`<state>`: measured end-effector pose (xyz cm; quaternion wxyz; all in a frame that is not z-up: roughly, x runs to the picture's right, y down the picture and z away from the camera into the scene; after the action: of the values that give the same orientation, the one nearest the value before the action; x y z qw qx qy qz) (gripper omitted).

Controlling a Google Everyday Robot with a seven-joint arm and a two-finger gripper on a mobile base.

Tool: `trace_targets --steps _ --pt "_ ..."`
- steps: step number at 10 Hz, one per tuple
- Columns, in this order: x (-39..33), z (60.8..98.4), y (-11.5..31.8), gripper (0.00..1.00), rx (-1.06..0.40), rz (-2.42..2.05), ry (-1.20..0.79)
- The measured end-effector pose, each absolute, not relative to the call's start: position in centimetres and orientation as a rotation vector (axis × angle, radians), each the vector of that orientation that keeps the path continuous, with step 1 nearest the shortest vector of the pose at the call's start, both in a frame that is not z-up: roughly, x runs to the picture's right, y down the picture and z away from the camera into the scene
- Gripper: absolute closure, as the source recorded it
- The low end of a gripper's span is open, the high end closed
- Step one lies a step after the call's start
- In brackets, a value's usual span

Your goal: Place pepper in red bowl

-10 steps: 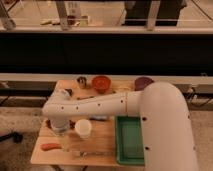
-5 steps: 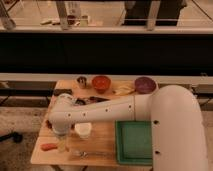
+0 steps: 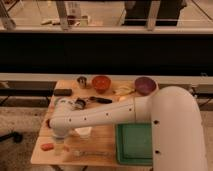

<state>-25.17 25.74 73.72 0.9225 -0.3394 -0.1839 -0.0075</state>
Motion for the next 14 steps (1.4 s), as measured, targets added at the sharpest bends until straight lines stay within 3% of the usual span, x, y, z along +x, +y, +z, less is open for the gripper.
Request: trace_targets --steps 14 --pt "-25.6 76.3 28.7 0.20 -0.691 -0.061 -0.439"
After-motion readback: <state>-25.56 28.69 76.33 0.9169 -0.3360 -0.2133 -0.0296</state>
